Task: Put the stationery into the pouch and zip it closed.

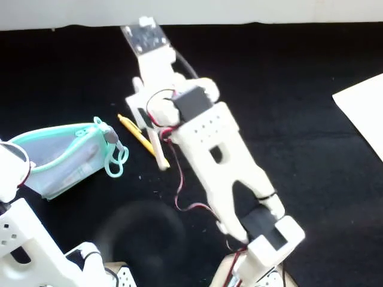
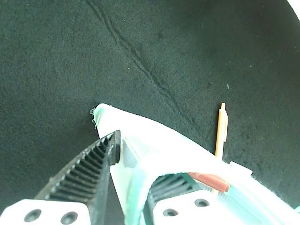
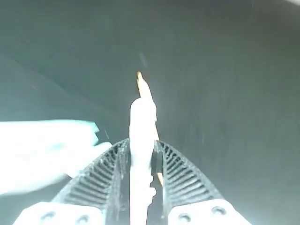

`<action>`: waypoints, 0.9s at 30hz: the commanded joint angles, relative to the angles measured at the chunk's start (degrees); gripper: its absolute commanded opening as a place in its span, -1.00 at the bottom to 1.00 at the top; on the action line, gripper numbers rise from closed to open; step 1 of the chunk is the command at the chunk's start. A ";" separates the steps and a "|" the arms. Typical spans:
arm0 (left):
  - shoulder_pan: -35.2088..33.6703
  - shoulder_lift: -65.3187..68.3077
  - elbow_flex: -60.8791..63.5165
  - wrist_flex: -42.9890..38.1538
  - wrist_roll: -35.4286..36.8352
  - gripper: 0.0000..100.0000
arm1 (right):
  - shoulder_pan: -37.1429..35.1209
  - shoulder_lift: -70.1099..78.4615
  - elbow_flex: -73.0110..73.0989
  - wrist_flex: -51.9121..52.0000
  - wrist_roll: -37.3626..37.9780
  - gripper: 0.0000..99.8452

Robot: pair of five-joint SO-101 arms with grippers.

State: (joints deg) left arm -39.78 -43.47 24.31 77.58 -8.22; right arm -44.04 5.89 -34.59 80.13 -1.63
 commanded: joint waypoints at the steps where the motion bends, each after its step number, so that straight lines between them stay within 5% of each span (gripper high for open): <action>1: 1.10 0.75 3.47 -2.46 -0.79 -0.99 | -2.07 -3.91 -16.48 -1.71 7.30 -0.99; 16: 1.10 0.31 5.32 -4.57 -0.79 -0.99 | -19.21 5.76 -56.22 -2.68 8.62 -0.99; 27: 0.92 0.31 5.32 -4.75 -0.79 -0.99 | -19.82 20.97 -66.86 2.51 -0.18 -0.99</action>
State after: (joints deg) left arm -39.78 -43.56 27.03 73.89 -8.13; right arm -63.47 26.73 -95.08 81.63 0.48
